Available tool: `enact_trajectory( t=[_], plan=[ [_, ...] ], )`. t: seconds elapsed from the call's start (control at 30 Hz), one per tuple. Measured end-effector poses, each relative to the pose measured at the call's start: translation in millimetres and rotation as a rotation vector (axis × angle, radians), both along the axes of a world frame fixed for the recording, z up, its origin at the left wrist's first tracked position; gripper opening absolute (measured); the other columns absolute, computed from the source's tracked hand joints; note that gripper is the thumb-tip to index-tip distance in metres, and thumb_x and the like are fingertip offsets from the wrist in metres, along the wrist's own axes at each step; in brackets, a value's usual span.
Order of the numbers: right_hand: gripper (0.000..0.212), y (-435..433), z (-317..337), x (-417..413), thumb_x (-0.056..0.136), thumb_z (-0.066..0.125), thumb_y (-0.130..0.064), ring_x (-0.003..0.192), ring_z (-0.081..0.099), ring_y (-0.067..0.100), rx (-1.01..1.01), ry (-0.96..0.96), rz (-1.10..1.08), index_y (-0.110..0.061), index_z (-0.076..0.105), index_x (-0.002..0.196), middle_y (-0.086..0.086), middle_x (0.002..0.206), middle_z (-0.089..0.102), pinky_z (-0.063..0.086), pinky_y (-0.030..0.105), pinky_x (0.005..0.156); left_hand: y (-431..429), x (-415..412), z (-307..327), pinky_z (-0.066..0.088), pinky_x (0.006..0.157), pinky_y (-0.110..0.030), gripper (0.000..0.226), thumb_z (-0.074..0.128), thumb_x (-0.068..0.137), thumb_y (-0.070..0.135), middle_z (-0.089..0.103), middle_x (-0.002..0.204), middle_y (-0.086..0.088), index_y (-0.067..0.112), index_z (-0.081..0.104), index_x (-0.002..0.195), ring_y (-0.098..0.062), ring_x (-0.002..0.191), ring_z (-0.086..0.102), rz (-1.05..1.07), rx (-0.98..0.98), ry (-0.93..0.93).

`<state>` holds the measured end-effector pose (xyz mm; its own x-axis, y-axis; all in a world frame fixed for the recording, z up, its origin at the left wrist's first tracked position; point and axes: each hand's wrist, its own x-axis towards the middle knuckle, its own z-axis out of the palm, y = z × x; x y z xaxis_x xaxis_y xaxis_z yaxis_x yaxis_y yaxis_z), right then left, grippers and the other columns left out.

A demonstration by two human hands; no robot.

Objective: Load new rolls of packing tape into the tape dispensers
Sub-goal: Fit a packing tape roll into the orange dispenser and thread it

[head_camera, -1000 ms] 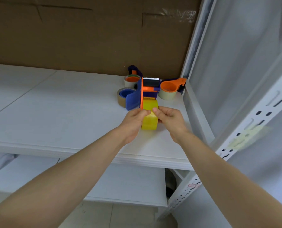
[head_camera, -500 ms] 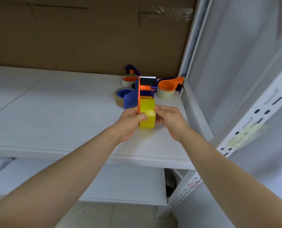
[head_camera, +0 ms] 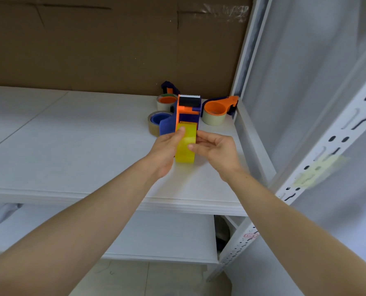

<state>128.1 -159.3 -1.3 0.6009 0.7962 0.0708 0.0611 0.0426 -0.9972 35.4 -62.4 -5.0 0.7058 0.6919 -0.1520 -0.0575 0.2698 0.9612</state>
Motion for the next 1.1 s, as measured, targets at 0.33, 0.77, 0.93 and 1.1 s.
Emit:
enact_trajectory(
  t=[0.33,0.77,0.93,1.1],
  plan=[
    [0.044,-2.1,-7.6,-0.4,0.077,0.07,0.006,0.092,0.066,0.014,-0.009,-0.041,-0.07,0.001,0.06,0.121,0.01,0.108,0.068,0.055,0.024,0.086,-7.6,-5.1,0.3,0.05,0.08,-0.027,0.026,0.048,0.088,-0.002,0.065,0.096,-0.006,0.015,0.066,0.096,-0.017,0.089,0.06,-0.034,0.086,-0.024],
    [0.045,-1.6,-17.0,-4.8,0.074,0.068,0.013,0.085,0.06,0.004,0.014,-0.238,-0.062,0.002,0.063,0.117,0.011,0.106,0.06,0.052,0.012,0.084,-10.2,5.6,2.3,0.053,0.065,-0.021,0.013,0.055,0.09,0.007,0.066,0.09,-0.007,0.016,0.065,0.088,-0.016,0.079,0.063,0.103,0.087,0.017],
    [0.045,0.3,-21.0,-5.4,0.074,0.069,0.012,0.091,0.061,0.015,0.031,-0.221,-0.073,0.0,0.063,0.117,0.008,0.105,0.061,0.052,0.016,0.088,-9.4,10.6,2.5,0.052,0.077,-0.031,0.007,0.057,0.088,0.01,0.064,0.094,-0.011,0.015,0.062,0.088,-0.022,0.087,0.063,0.157,0.049,0.054],
    [0.037,1.7,-21.8,-5.8,0.08,0.068,0.004,0.086,0.063,0.01,0.062,-0.121,-0.109,-0.004,0.065,0.116,0.006,0.102,0.067,0.053,0.015,0.081,-2.5,6.9,9.0,0.051,0.079,-0.035,0.013,0.05,0.088,0.007,0.061,0.1,-0.013,0.014,0.059,0.094,-0.025,0.092,0.06,0.121,-0.112,-0.035]
  ],
)
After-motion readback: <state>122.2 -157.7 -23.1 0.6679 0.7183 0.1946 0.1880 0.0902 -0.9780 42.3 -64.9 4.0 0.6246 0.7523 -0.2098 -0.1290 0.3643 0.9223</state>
